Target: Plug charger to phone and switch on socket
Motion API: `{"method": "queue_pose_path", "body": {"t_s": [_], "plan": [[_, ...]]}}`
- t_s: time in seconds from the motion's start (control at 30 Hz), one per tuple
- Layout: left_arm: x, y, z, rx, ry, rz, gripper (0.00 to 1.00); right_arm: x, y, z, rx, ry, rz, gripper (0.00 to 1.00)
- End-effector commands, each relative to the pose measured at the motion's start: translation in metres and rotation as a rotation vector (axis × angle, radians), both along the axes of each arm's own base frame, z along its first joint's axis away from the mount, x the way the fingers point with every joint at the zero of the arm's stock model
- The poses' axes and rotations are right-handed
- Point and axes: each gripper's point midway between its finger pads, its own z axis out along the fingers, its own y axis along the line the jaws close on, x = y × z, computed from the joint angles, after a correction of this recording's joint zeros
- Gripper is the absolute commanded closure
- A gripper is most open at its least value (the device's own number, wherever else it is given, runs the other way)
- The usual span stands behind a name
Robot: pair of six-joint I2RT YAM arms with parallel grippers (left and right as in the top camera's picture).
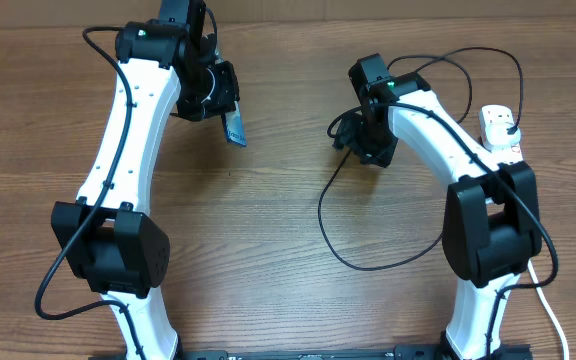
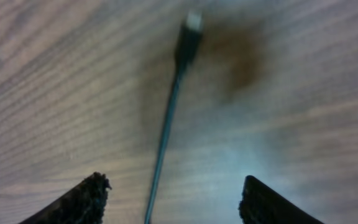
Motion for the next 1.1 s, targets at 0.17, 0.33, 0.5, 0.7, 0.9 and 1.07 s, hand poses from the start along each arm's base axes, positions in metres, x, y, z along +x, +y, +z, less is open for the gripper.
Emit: {"method": "queue_pose_path", "body": {"t_s": [0.17,0.33,0.5,0.7,0.9,1.07], "plan": [[0.001,0.001,0.0,0.011,-0.004,0.007,0.96,0.04,-0.023,0.001,-0.138,-0.159,-0.155,0.36],[0.001,-0.001,0.0,0.0,-0.004,0.004,0.96,0.043,-0.022,-0.008,-0.137,-0.166,-0.156,0.37],[0.001,-0.001,0.0,0.001,-0.004,0.005,0.96,0.041,-0.021,-0.031,-0.147,-0.124,-0.151,0.38],[0.003,-0.001,0.0,0.0,-0.01,0.005,0.96,0.036,-0.023,-0.043,-0.161,-0.09,-0.148,0.41],[0.003,-0.001,0.0,0.0,-0.01,0.005,0.96,0.023,-0.004,-0.062,-0.06,0.004,-0.13,0.42],[0.003,-0.001,0.0,0.0,-0.01,0.005,0.96,0.018,-0.011,-0.063,-0.095,0.022,-0.174,0.54]]}}
